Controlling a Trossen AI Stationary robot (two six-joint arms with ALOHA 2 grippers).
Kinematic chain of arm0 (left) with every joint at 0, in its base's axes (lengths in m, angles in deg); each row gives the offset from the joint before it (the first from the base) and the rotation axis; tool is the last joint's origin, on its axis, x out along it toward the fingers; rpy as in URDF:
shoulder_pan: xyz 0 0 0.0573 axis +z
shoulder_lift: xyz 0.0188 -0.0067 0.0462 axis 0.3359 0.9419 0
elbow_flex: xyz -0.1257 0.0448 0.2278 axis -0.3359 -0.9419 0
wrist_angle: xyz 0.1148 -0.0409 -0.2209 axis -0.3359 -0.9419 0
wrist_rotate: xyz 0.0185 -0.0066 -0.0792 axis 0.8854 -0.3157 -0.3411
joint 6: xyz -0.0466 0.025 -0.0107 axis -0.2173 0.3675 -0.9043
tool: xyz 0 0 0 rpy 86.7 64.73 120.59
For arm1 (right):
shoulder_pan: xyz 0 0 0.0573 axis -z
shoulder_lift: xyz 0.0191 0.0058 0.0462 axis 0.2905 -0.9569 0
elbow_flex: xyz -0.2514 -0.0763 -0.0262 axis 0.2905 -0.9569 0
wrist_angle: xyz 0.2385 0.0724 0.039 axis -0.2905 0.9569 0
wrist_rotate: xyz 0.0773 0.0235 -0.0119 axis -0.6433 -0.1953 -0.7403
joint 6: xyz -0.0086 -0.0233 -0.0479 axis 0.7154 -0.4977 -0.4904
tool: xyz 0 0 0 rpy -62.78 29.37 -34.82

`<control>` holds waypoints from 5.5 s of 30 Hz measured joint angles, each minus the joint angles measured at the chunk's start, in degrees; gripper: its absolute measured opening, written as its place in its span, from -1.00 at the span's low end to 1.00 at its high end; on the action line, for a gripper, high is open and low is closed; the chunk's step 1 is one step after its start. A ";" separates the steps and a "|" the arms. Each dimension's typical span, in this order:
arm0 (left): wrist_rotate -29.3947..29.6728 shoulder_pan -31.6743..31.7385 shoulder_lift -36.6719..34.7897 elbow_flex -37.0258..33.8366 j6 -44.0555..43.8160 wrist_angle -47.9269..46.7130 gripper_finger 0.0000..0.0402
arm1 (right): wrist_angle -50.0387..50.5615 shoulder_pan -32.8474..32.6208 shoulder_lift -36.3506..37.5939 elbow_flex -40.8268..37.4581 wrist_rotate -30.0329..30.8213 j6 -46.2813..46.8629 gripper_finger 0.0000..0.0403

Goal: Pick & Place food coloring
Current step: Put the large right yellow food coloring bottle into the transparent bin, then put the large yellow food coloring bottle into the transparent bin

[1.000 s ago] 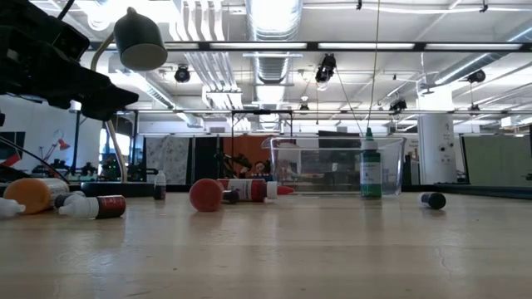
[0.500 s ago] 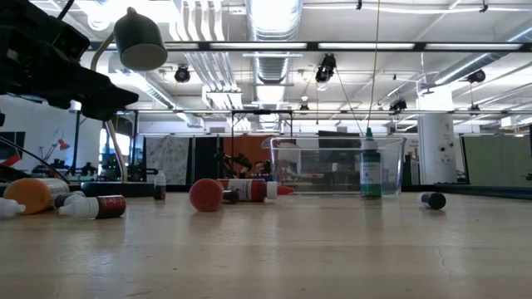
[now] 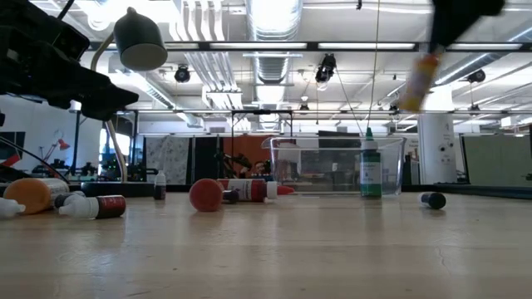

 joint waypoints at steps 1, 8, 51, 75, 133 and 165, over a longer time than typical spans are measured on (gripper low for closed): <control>-0.01 0.01 -0.01 0.00 0.00 0.00 0.28 | 0.04 3.13 -0.25 2.56 1.68 -2.80 -0.43; -0.01 0.01 -0.01 -0.01 0.00 0.02 0.28 | -4.41 28.34 -2.80 8.86 -7.62 -20.02 -0.43; -0.01 -0.01 -0.01 -0.01 0.00 0.00 0.28 | -20.36 44.77 -18.26 1.45 -20.00 -47.33 0.05; 0.01 0.00 0.02 0.00 0.00 0.01 0.28 | -48.47 19.41 -18.17 1.43 -21.81 -85.86 0.11; 31.27 -0.15 0.37 1.17 -62.51 34.07 0.28 | -43.99 18.17 -19.50 2.54 -18.49 -62.11 0.11; 12.09 -12.07 47.54 39.38 -97.99 -53.76 0.28 | -38.17 19.76 -19.52 2.43 -16.13 -60.86 0.11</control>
